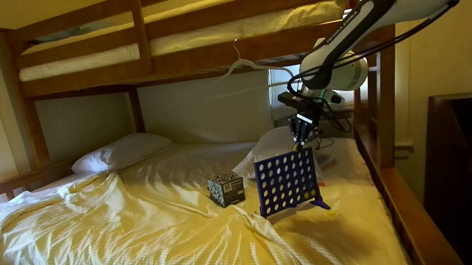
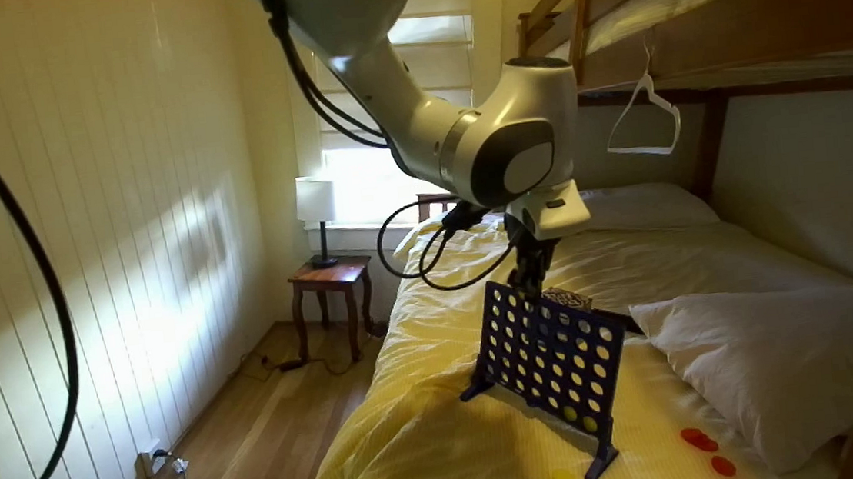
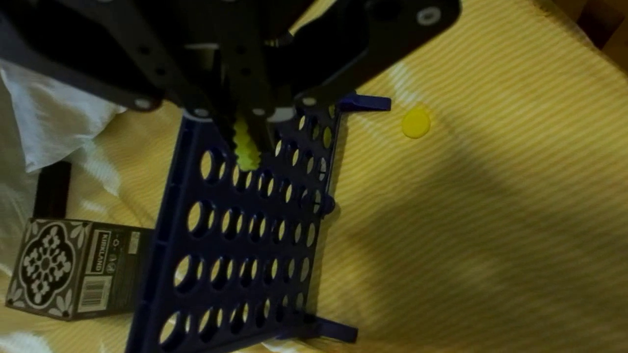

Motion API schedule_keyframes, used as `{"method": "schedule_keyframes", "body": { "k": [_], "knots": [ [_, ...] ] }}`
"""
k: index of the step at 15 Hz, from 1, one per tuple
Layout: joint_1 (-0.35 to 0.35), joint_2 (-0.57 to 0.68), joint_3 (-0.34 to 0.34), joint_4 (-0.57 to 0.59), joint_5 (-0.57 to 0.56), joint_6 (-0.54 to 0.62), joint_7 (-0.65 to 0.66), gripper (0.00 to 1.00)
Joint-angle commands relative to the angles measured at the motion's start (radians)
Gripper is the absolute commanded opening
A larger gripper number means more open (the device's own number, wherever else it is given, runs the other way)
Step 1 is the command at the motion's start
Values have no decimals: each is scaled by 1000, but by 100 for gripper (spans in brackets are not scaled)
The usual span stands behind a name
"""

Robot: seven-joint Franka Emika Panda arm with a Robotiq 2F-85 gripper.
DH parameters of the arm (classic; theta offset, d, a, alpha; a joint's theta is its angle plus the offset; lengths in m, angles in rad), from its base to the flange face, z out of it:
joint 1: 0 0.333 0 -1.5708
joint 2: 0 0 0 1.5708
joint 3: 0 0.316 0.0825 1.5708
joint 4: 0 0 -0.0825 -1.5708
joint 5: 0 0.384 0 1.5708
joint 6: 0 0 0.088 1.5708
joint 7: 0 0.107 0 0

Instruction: Put the yellow circle inside the blue object

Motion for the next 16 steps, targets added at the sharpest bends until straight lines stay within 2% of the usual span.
{"method": "schedule_keyframes", "body": {
  "k": [1,11,16],
  "knots": [
    [-14,50,10,76,28,-28,93,2],
    [-34,113,-15,198,-27,-160,122,2],
    [-24,136,-39,242,-127,-197,160,2]
  ]
}}
